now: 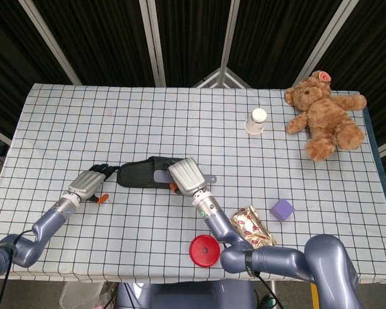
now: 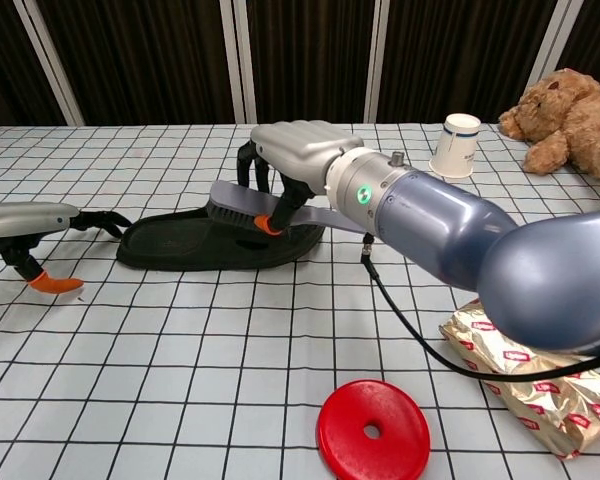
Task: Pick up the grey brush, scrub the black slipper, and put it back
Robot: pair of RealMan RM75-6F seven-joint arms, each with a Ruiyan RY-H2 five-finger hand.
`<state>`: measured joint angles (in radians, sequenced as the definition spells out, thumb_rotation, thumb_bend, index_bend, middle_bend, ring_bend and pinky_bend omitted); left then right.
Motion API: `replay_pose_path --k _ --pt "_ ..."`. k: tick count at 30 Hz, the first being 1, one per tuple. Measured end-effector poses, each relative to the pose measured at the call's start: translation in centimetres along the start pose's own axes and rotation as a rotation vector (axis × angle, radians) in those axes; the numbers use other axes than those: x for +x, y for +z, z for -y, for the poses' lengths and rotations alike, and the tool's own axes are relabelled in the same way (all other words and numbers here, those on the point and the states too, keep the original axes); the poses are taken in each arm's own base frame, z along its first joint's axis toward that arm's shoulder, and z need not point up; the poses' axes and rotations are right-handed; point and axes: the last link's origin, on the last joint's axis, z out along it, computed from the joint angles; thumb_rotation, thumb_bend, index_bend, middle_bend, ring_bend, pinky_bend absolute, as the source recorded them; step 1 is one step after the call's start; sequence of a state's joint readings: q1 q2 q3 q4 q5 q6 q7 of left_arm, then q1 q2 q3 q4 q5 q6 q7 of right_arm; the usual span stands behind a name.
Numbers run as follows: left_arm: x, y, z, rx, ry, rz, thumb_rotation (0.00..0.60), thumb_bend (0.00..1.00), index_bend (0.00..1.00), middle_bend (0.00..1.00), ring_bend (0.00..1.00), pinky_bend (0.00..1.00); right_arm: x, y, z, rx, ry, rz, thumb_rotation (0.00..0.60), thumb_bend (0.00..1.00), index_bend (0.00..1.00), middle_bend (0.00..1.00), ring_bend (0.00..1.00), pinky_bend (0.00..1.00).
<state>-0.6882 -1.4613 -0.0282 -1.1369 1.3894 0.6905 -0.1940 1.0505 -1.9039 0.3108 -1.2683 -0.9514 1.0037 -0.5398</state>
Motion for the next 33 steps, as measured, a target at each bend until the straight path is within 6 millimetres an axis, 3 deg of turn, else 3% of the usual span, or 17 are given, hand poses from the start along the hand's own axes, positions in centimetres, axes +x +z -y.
replay_pose_path --k 16,33 --pt "0.0 -0.2 0.3 0.005 0.001 0.005 0.6 0.54 0.0 0.09 0.04 0.08 -0.5 0.4 2.5 0.015 0.007 -0.065 0.6 0.5 0.78 0.67 0.61 0.58" --pt "0.3 -0.7 0.5 0.014 0.006 0.0 0.6 0.54 0.0 0.09 0.04 0.08 -1.9 1.2 1.0 -0.025 -0.022 -0.041 0.6 0.5 0.78 0.67 0.61 0.58"
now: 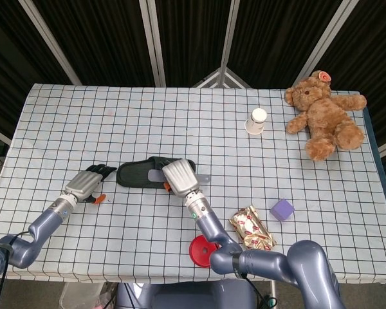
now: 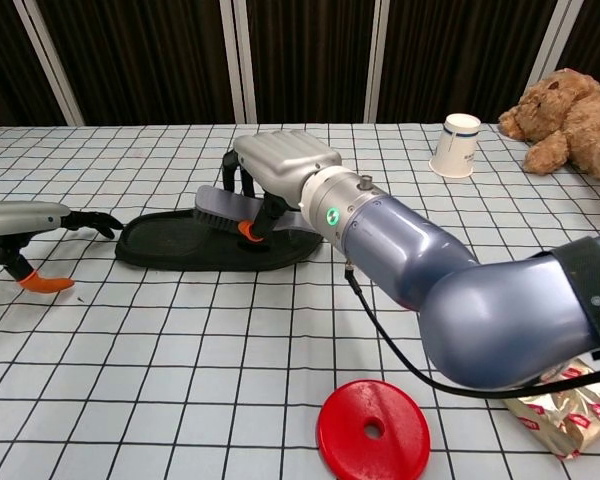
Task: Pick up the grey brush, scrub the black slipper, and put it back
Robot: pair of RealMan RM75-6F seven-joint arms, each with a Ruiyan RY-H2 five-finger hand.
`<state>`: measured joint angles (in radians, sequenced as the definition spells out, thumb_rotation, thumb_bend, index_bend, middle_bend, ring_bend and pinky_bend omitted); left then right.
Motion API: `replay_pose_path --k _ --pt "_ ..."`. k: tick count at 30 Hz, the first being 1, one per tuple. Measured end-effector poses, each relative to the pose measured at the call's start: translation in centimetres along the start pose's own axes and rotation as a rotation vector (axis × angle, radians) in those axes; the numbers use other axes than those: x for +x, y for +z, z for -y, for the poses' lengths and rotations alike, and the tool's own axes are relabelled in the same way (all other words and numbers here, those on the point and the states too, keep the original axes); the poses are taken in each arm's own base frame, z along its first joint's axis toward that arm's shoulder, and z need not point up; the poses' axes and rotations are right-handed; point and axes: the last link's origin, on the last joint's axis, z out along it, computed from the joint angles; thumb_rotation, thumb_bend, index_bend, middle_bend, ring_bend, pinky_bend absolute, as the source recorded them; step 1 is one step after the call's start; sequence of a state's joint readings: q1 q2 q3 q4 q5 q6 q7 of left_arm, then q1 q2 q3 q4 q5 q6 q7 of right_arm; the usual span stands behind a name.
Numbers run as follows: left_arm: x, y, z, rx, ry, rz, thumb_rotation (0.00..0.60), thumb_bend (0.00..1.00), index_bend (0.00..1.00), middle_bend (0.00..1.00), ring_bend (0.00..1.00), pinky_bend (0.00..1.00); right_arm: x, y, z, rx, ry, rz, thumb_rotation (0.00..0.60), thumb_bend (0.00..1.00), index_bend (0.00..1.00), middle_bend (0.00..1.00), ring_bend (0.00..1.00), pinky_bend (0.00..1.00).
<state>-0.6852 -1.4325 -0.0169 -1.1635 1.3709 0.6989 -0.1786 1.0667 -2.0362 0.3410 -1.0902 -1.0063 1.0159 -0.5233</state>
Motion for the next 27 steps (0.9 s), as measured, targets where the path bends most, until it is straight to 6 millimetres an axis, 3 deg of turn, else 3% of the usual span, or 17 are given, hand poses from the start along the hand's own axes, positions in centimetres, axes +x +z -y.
replay_pose_path --k 15,27 --pt "-0.2 -0.2 0.2 0.008 0.0 0.005 0.6 0.54 0.0 0.09 0.04 0.08 -0.2 0.0 -2.9 -0.064 -0.072 0.011 0.6 0.5 0.78 0.67 0.61 0.58" --pt "-0.1 -0.2 0.1 0.009 0.003 0.004 0.6 0.54 0.0 0.09 0.04 0.08 -0.1 -0.3 -1.0 -0.02 -0.06 0.006 0.6 0.5 0.78 0.67 0.61 0.58"
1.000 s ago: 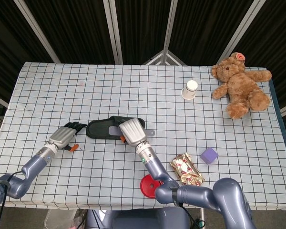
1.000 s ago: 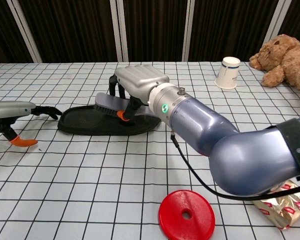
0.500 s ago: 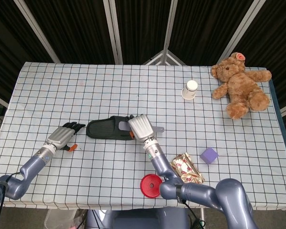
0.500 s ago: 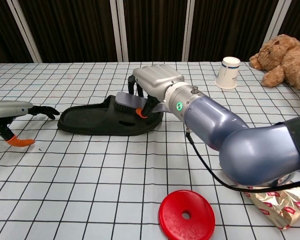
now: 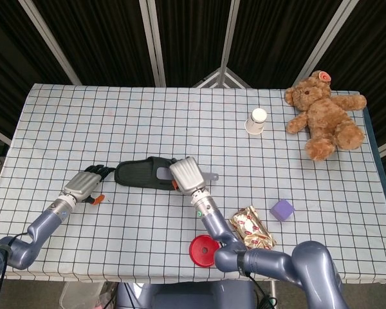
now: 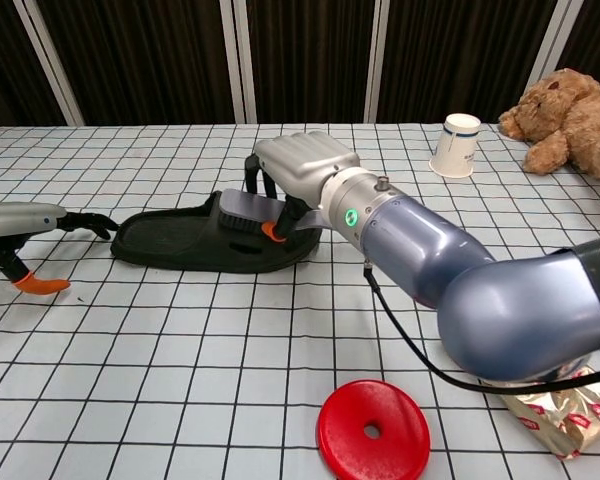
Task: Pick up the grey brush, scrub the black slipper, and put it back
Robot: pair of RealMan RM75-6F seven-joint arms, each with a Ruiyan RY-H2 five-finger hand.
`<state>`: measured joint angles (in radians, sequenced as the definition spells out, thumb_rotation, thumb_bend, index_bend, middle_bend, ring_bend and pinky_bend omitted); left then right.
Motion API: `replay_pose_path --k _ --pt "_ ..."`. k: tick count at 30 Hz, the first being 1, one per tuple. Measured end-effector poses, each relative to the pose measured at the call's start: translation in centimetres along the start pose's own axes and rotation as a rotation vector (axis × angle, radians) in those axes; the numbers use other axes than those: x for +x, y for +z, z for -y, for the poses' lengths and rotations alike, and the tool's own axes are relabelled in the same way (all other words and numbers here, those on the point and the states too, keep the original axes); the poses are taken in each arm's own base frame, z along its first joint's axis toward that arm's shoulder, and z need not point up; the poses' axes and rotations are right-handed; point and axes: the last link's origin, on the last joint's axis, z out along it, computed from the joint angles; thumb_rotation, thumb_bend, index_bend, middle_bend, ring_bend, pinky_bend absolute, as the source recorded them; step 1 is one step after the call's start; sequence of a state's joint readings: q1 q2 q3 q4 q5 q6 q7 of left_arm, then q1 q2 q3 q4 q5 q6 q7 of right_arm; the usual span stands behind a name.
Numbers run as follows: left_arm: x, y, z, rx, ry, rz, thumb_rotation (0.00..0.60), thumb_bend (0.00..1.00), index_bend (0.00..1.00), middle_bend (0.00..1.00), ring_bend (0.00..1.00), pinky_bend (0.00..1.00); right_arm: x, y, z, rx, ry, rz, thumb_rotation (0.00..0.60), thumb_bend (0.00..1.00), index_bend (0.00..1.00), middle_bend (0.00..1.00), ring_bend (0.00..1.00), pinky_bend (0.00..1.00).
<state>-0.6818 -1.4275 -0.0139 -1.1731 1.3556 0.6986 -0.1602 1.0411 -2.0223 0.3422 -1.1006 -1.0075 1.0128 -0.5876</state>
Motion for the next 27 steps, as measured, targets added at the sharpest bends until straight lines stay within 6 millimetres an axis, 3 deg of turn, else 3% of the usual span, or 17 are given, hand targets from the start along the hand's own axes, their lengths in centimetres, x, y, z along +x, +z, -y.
replay_pose_path --k 13,27 --pt "0.1 -0.2 0.1 -0.001 0.0 -0.004 0.6 0.54 0.0 0.09 0.04 0.08 0.2 0.0 1.7 0.016 -0.007 -0.013 0.6 0.5 0.78 0.67 0.61 0.58" --pt "0.1 -0.5 0.6 0.012 -0.003 -0.006 0.6 0.54 0.0 0.09 0.04 0.08 -0.7 0.5 -1.1 -0.045 -0.066 0.005 0.6 0.5 0.79 0.67 0.61 0.58"
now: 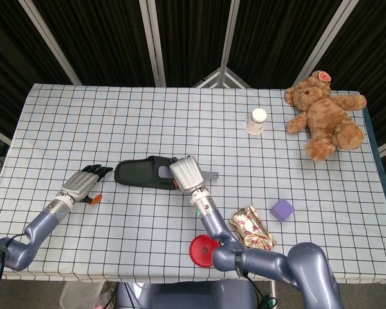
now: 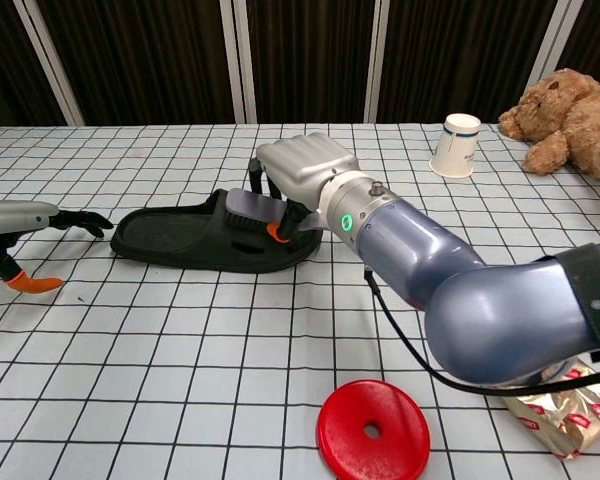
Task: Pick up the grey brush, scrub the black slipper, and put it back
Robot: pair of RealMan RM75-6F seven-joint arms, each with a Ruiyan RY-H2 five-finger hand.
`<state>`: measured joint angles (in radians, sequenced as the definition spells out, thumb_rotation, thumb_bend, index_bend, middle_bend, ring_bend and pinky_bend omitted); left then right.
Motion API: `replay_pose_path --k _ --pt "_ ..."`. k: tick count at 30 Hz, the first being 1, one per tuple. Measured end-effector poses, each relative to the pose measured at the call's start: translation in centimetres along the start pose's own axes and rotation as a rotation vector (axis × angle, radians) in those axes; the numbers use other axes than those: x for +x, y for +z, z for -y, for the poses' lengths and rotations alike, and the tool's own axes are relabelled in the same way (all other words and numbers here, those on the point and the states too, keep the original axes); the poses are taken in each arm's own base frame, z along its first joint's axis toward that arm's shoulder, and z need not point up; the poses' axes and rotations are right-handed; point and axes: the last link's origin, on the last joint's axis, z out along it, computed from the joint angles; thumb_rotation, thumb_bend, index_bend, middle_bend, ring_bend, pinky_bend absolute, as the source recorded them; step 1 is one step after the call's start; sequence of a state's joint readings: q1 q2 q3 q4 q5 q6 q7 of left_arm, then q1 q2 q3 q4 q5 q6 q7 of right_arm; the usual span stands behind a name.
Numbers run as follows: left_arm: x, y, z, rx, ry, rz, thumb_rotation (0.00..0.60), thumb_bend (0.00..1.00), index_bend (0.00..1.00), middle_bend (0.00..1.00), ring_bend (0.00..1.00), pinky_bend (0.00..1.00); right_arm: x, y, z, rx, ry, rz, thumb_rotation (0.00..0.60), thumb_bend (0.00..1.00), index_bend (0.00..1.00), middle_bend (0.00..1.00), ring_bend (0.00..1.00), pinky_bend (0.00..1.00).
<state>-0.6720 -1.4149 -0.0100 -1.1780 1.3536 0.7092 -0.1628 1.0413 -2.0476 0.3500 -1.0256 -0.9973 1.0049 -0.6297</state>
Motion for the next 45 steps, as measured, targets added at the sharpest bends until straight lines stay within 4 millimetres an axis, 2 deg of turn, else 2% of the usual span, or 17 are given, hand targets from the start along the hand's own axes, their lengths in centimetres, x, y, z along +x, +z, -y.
replay_pose_path --k 6,14,17,21,24,30,35,38,40,45 --pt "0.1 -0.2 -0.2 -0.006 -0.007 -0.002 0.6 0.54 0.0 0.09 0.04 0.08 -0.2 0.1 -1.5 -0.023 -0.021 0.01 0.6 0.5 0.79 0.67 0.62 0.58" --pt "0.5 -0.5 -0.3 -0.012 -0.011 -0.019 0.6 0.54 0.0 0.06 0.04 0.08 0.7 0.0 -2.6 -0.041 -0.03 -0.018 0.6 0.5 0.79 0.67 0.62 0.58" --pt "0.7 -0.7 -0.5 -0.017 -0.013 -0.033 0.6 0.48 0.0 0.02 0.03 0.08 1.2 -0.2 -2.9 -0.043 -0.036 -0.033 0.6 0.5 0.79 0.67 0.62 0.58" --pt "1.2 -1.1 -0.8 -0.038 -0.026 -0.076 0.6 0.34 0.0 0.0 0.03 0.08 1.8 -0.5 -3.6 -0.048 -0.051 -0.051 0.6 0.5 0.79 0.67 0.62 0.58" --pt "1.9 -1.7 -1.2 -0.065 -0.043 -0.133 0.6 0.29 0.0 0.0 0.03 0.08 2.2 -1.0 -4.3 -0.053 -0.085 -0.06 0.6 0.5 0.79 0.67 0.62 0.58" --pt "4.1 -4.2 -1.3 -0.125 -0.072 -0.287 0.6 0.19 0.0 0.0 0.01 0.08 3.0 -2.8 -6.5 -0.077 -0.11 -0.067 0.6 0.5 0.79 0.67 0.62 0.58" --pt "5.6 -8.0 0.1 -0.104 -0.079 -0.388 0.6 0.17 0.0 0.0 0.0 0.08 3.0 -4.6 -9.7 -0.127 -0.134 -0.047 0.6 0.5 0.79 0.67 0.62 0.57" --pt "5.6 -9.9 0.8 -0.075 -0.082 -0.422 0.6 0.17 0.0 0.0 0.0 0.08 2.2 -5.8 -11.5 -0.15 -0.164 -0.013 0.6 0.5 0.79 0.67 0.62 0.57" --pt "5.4 -10.4 0.9 -0.068 -0.08 -0.431 0.6 0.17 0.0 0.0 0.0 0.08 1.5 -6.6 -12.4 -0.162 -0.182 0.014 0.6 0.5 0.79 0.67 0.62 0.57" --pt "4.7 -10.6 1.1 -0.061 -0.073 -0.41 0.6 0.17 0.0 0.0 0.0 0.08 -0.1 -7.9 -14.7 -0.201 -0.207 0.071 0.6 0.5 0.79 0.67 0.62 0.57"
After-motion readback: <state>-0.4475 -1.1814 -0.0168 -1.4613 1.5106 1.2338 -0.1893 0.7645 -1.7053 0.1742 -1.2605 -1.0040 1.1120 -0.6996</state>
